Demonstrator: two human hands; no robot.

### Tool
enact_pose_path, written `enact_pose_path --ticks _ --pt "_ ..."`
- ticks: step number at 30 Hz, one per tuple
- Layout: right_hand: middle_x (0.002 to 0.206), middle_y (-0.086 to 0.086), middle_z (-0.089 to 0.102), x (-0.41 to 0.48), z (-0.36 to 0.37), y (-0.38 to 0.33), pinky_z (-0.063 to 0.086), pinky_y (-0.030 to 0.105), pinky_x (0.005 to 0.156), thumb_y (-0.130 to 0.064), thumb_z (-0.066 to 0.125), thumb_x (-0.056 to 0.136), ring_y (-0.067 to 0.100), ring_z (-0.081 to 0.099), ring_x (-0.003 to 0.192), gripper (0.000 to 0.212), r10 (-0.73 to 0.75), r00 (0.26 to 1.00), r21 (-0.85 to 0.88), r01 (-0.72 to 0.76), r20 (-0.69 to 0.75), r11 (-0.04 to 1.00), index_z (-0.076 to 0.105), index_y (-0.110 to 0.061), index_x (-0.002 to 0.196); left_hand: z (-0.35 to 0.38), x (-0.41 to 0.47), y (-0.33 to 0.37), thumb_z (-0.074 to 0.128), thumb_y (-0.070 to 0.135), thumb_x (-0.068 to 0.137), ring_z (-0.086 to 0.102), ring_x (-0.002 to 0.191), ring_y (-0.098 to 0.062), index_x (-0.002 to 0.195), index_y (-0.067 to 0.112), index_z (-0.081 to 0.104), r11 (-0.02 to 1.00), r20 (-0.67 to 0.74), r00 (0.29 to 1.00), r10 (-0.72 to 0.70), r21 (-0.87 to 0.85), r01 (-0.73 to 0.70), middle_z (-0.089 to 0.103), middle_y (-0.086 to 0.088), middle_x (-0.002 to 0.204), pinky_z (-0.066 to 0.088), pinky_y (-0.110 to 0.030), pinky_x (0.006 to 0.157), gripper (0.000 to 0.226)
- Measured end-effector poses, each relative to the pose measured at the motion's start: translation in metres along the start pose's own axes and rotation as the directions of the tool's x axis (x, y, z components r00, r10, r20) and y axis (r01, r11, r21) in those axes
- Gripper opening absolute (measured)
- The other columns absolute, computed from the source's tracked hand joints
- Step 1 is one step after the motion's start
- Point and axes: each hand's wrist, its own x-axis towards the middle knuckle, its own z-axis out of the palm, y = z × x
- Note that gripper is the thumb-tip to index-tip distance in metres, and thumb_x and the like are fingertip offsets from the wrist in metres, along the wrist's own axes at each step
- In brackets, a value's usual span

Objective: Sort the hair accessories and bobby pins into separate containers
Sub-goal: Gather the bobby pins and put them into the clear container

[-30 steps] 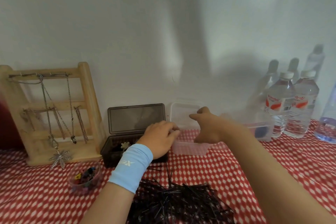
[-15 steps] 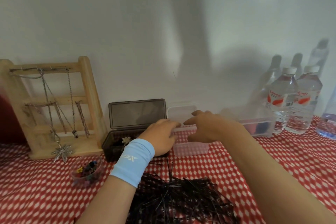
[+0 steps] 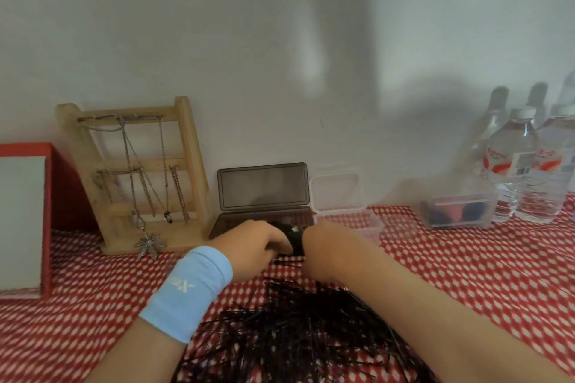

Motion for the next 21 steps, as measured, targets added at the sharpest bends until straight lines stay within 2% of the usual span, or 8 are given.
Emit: enact_pose_path --ticks 3,6,8,11,13,16,19,21 --pt "0.118 0.011 0.067 -0.001 0.000 -0.004 0.054 0.031 0.085 -0.017 0.059 0.099 0.025 0.066 0.105 0.029 -0.022 1.000 -0.021 0.023 0.022 1.000 0.061 -0.005 0.125 0.018 -0.006 -0.006 0.050 0.013 0.097 0.053 0.127 -0.010 0.130 0.036 0.061 1.000 0.031 0.999 -0.009 -0.026 0.010 0.060 0.013 0.135 0.037 -0.030 0.112 0.042" --pt "0.077 0.005 0.063 0.001 -0.002 0.003 0.054 0.027 0.071 -0.007 0.058 0.095 0.018 0.063 0.070 0.012 -0.068 0.996 -0.017 0.069 0.056 0.997 0.066 -0.002 0.103 0.026 -0.010 -0.003 0.052 0.017 0.098 0.049 0.130 -0.011 0.139 0.032 0.054 0.999 0.000 0.999 0.045 -0.032 -0.044 0.056 0.010 0.140 0.034 -0.026 0.112 0.043" --pt "0.063 0.001 0.060 0.007 0.000 0.009 0.059 0.028 0.068 -0.010 0.062 0.092 0.013 0.059 0.054 0.010 -0.102 0.993 0.021 0.101 0.060 0.995 0.068 -0.007 0.084 0.027 -0.010 -0.001 0.055 0.018 0.098 0.050 0.126 -0.014 0.139 0.027 0.054 0.998 0.007 0.998 0.066 -0.015 -0.066 0.056 0.006 0.134 0.035 -0.025 0.107 0.043" --pt "0.073 -0.007 0.073 0.013 0.002 0.018 0.062 0.032 0.075 -0.015 0.073 0.086 0.012 0.070 0.062 0.007 -0.219 0.969 0.183 0.195 0.118 0.964 0.077 -0.019 0.091 0.026 -0.012 -0.001 0.058 0.018 0.096 0.055 0.114 -0.016 0.133 0.027 0.058 0.998 0.054 0.997 0.059 -0.016 -0.058 0.057 0.004 0.120 0.041 -0.026 0.098 0.039" --pt "0.070 -0.013 0.072 0.013 -0.002 0.021 0.059 0.023 0.064 -0.013 0.074 0.087 0.007 0.071 0.063 0.013 -0.277 0.949 0.264 0.232 0.152 0.936 0.078 -0.020 0.097 0.023 -0.015 -0.006 0.059 0.019 0.095 0.058 0.109 -0.011 0.133 0.029 0.057 0.996 0.077 0.997 0.031 -0.080 -0.025 0.060 0.009 0.116 0.045 -0.026 0.097 0.039" --pt "0.089 -0.005 0.077 0.012 -0.005 0.026 0.058 0.021 0.063 -0.017 0.069 0.092 0.009 0.074 0.074 0.017 -0.289 0.945 0.301 0.234 0.156 0.925 0.076 -0.015 0.108 0.012 -0.019 -0.010 0.060 0.029 0.095 0.059 0.101 -0.005 0.141 0.030 0.045 0.987 0.118 0.993 -0.006 -0.159 0.025 0.063 0.014 0.112 0.044 -0.019 0.089 0.048" --pt "0.107 -0.004 0.075 0.013 -0.003 0.021 0.055 0.026 0.081 -0.028 0.068 0.094 0.010 0.070 0.088 0.027 -0.320 0.933 0.174 0.292 0.164 0.940 0.074 -0.018 0.118 0.006 -0.022 -0.009 0.060 0.050 0.091 0.051 0.120 -0.011 0.146 0.030 0.042 0.998 0.205 0.978 -0.025 -0.058 0.038 0.051 0.009 0.134 0.040 -0.026 0.101 0.062" --pt "0.113 -0.005 0.072 0.012 0.000 0.015 0.051 0.026 0.088 -0.028 0.069 0.093 0.013 0.066 0.097 0.031 -0.354 0.920 0.161 0.329 0.166 0.931 0.072 -0.018 0.122 0.006 -0.026 -0.006 0.064 0.063 0.082 0.042 0.129 -0.014 0.146 0.030 0.041 0.999 0.278 0.960 -0.044 0.012 0.042 0.041 0.009 0.139 0.036 -0.034 0.110 0.076"
